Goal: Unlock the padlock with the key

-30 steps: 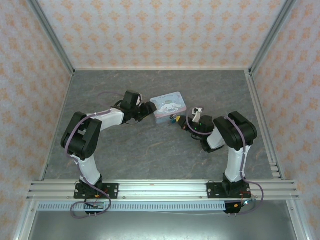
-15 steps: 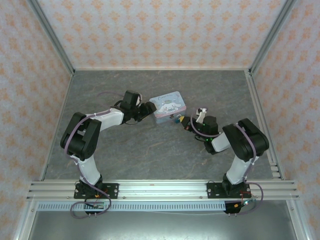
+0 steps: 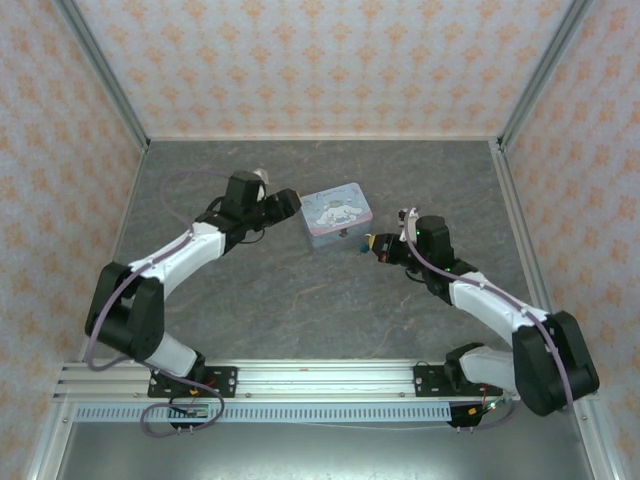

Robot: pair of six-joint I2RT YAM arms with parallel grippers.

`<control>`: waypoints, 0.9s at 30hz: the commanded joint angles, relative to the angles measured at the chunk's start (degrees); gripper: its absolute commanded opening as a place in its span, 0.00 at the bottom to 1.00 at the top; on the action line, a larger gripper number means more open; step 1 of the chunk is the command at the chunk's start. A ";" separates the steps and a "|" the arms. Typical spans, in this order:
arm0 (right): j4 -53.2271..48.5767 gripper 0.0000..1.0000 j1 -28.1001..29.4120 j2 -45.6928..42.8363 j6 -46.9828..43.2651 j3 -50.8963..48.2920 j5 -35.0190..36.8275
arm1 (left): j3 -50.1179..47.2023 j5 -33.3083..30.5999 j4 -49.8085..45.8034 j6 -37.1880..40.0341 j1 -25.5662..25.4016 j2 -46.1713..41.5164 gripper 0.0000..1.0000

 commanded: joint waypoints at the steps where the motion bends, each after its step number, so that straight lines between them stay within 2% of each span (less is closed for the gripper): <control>1: -21.32 0.00 0.38 -2.38 -3.67 3.76 0.68 | -3.56 -8.99 -1.09 3.49 0.52 -5.83 0.76; 7: -32.83 0.00 3.44 -2.30 -3.27 5.30 3.23 | -12.89 -19.70 3.53 4.44 0.53 -20.30 0.87; 13: -33.71 0.00 8.08 1.51 -1.89 5.11 3.56 | -14.55 -25.96 -0.59 6.40 0.52 -28.12 0.94; 19: -30.95 0.00 9.22 8.25 -1.77 5.98 2.69 | -14.55 -26.87 -2.26 6.31 0.55 -28.87 0.96; 27: -25.96 0.00 9.22 12.85 -1.47 6.70 3.98 | -14.26 -26.33 -2.56 5.78 0.55 -28.07 0.96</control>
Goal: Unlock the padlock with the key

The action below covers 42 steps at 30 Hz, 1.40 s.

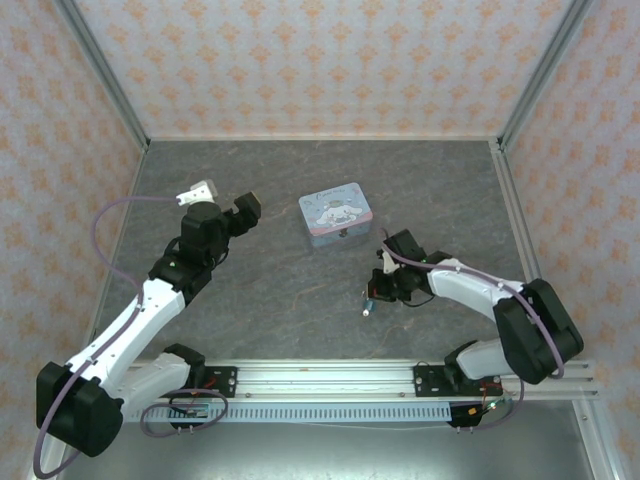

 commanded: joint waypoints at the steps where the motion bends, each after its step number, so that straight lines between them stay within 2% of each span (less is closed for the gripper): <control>1: 2.36 0.03 0.30 1.11 0.45 1.61 2.09 | -0.09 -1.89 -2.14 0.57 0.53 0.25 0.96; 8: 1.67 0.23 0.30 -1.54 -0.19 2.10 5.58 | 0.19 -2.49 -2.98 1.00 0.51 -0.32 0.96; 14: -1.56 0.33 -0.66 -7.16 -2.43 4.48 11.36 | 0.53 -3.88 -3.89 1.89 0.50 -1.76 0.96; 22: -1.11 0.49 -4.84 -19.69 -7.40 4.94 27.46 | 0.20 -11.01 -5.85 6.43 0.60 -5.17 0.96; 26: 2.27 0.64 -6.98 -24.66 -11.97 2.89 35.57 | -0.66 -17.27 -5.49 9.80 0.59 -6.59 0.97; 31: 10.70 0.96 -9.72 -28.64 -17.88 -2.47 45.23 | -3.62 -25.83 -0.89 14.37 0.66 -6.88 0.98; 32: 12.69 1.00 -10.38 -29.10 -18.68 -3.79 46.52 | -4.83 -26.43 1.43 16.08 0.60 -6.76 0.98; 37: 27.59 0.99 -16.17 -29.01 -20.72 -12.32 45.57 | -9.20 -35.52 7.05 18.83 1.08 -3.41 1.00; 42: 40.22 0.99 -21.82 -21.84 -21.07 -16.08 41.37 | -9.46 -36.98 7.17 21.76 2.79 2.74 1.00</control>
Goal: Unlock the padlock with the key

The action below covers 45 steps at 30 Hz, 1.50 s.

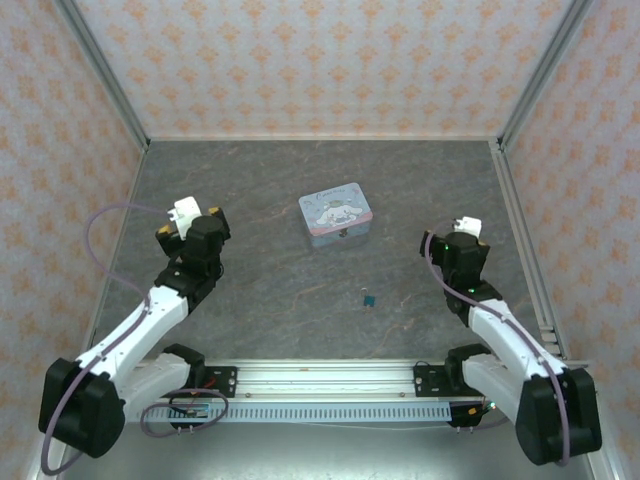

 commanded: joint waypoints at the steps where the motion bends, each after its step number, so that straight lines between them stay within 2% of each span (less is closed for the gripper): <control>1: 15.42 0.99 -2.54 5.20 -1.87 -1.62 -1.64 | -1.21 -5.48 4.71 4.05 0.75 3.07 1.00; 5: 30.42 0.99 -5.16 15.67 -1.54 -3.84 -4.69 | -3.63 -3.64 12.33 6.91 1.29 7.22 1.00; 9: 35.75 0.99 -5.60 22.06 -4.47 -2.03 -7.01 | -4.58 0.73 18.08 11.46 1.83 11.24 1.00; 14: 50.78 0.99 -7.96 33.28 -3.24 -4.04 -9.81 | -6.45 3.31 24.50 14.64 2.03 14.04 1.00; 20: 36.07 0.99 -10.69 32.67 -2.32 2.72 -15.48 | -9.31 9.09 31.43 16.87 3.58 15.67 1.00; 21: 38.64 0.99 -10.64 33.13 -2.26 1.91 -15.58 | -9.94 10.65 33.29 17.12 4.02 16.22 1.00; 25: 37.51 0.99 -10.64 32.76 -2.34 2.04 -15.59 | -11.80 15.63 38.96 18.45 5.74 18.16 1.00; 27: 37.89 0.99 -10.65 32.78 -2.34 1.92 -15.69 | -13.28 20.17 43.19 19.79 7.19 19.15 1.00; 30: 37.76 0.99 -10.64 32.79 -2.47 1.99 -15.65 | -16.13 26.54 51.94 15.85 12.31 24.57 1.00; 31: 37.82 0.99 -10.64 32.76 -2.49 1.94 -15.66 | -17.14 27.29 57.33 14.98 13.67 27.18 1.00; 32: 37.82 0.99 -10.64 32.78 -2.47 1.94 -15.73 | -16.83 28.10 58.27 13.80 14.86 28.11 1.00; 33: 37.83 0.99 -10.64 32.79 -2.48 1.97 -15.68 | -14.90 29.78 50.60 12.63 15.90 25.99 1.00; 35: 37.78 0.99 -10.64 32.80 -2.43 1.97 -15.59 | -12.41 31.05 48.74 12.99 16.31 27.67 1.00; 36: 37.80 0.99 -10.64 32.75 -2.49 1.99 -15.58 | -10.01 32.36 43.51 13.63 16.20 27.51 1.00; 45: 37.25 0.99 -9.75 32.76 -2.96 2.29 -13.97 | -9.35 31.90 42.73 14.96 15.23 27.82 1.00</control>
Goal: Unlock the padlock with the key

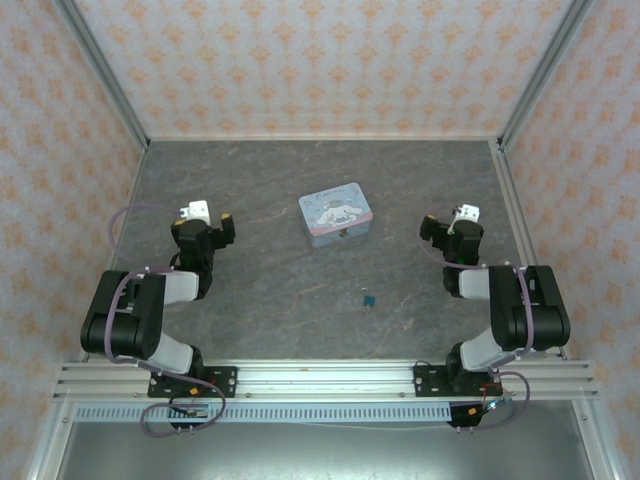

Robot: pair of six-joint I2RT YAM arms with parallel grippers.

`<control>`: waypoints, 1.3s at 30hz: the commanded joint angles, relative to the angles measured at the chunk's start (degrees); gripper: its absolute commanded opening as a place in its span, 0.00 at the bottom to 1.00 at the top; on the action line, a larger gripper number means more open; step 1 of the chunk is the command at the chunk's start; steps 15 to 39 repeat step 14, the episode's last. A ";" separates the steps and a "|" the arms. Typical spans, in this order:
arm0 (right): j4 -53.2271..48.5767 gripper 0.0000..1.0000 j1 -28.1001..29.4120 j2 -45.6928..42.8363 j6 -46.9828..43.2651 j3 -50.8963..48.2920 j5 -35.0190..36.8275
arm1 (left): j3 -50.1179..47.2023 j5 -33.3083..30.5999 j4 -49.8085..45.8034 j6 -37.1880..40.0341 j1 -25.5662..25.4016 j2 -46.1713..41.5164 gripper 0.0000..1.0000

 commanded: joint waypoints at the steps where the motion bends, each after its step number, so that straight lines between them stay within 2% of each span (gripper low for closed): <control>1: -0.10 0.99 0.40 0.12 -0.18 0.81 0.80 | 0.74 0.04 -1.12 0.36 -0.82 0.21 1.00; 39: -0.37 0.99 0.43 0.16 -0.18 0.91 0.85 | 1.19 -0.91 -1.78 1.17 -1.71 0.40 1.00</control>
